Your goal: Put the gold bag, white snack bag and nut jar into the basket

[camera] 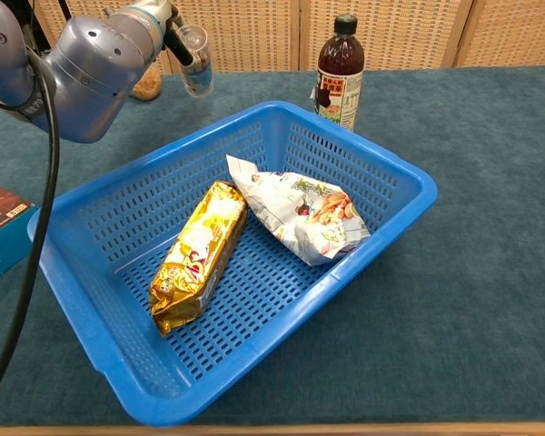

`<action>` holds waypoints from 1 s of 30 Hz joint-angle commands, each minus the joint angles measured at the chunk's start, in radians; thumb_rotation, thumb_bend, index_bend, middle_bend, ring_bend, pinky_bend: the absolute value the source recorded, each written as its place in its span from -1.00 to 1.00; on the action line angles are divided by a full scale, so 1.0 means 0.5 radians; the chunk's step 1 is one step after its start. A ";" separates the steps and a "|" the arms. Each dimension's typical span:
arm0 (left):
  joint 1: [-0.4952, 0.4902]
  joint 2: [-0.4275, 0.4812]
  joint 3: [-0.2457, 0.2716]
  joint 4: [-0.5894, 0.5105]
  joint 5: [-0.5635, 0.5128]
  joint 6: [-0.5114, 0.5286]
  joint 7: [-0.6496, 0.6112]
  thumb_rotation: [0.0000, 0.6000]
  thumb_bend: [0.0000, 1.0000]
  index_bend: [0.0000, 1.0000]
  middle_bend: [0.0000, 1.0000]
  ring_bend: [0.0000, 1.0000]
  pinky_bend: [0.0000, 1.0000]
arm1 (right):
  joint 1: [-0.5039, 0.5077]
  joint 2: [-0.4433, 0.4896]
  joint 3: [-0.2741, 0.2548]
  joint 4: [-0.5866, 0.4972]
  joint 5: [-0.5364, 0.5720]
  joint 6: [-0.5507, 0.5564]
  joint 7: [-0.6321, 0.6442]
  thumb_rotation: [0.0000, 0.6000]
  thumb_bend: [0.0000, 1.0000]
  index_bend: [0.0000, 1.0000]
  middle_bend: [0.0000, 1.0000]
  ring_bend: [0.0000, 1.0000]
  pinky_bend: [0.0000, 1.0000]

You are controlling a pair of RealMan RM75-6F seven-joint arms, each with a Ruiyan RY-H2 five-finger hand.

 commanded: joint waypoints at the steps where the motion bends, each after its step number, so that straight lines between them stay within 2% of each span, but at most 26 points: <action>1: 0.084 0.092 0.017 -0.218 -0.011 0.089 0.039 1.00 -0.09 -0.22 -0.64 -0.49 -0.36 | 0.001 -0.001 -0.004 -0.004 -0.006 0.000 -0.006 1.00 -0.69 -0.81 -1.00 -1.00 -0.46; 10: 0.369 0.402 0.115 -1.051 -0.048 0.364 0.187 1.00 -0.10 -0.22 -0.64 -0.49 -0.36 | 0.000 0.003 -0.010 -0.026 -0.020 0.017 -0.029 1.00 -0.69 -0.82 -1.00 -1.00 -0.46; 17: 0.621 0.757 0.204 -1.827 -0.088 0.588 0.279 1.00 -0.11 -0.22 -0.64 -0.49 -0.36 | -0.003 0.013 -0.021 -0.064 -0.054 0.038 -0.043 1.00 -0.69 -0.81 -1.00 -1.00 -0.46; 24: 0.752 1.009 0.255 -2.326 -0.118 0.736 0.293 1.00 -0.11 -0.22 -0.62 -0.49 -0.36 | -0.006 0.021 -0.033 -0.095 -0.078 0.055 -0.064 1.00 -0.69 -0.82 -1.00 -1.00 -0.46; 30: 0.823 1.172 0.298 -2.648 -0.097 0.825 0.268 1.00 -0.11 -0.22 -0.62 -0.49 -0.36 | -0.009 0.028 -0.041 -0.122 -0.109 0.078 -0.073 1.00 -0.69 -0.82 -1.00 -1.00 -0.46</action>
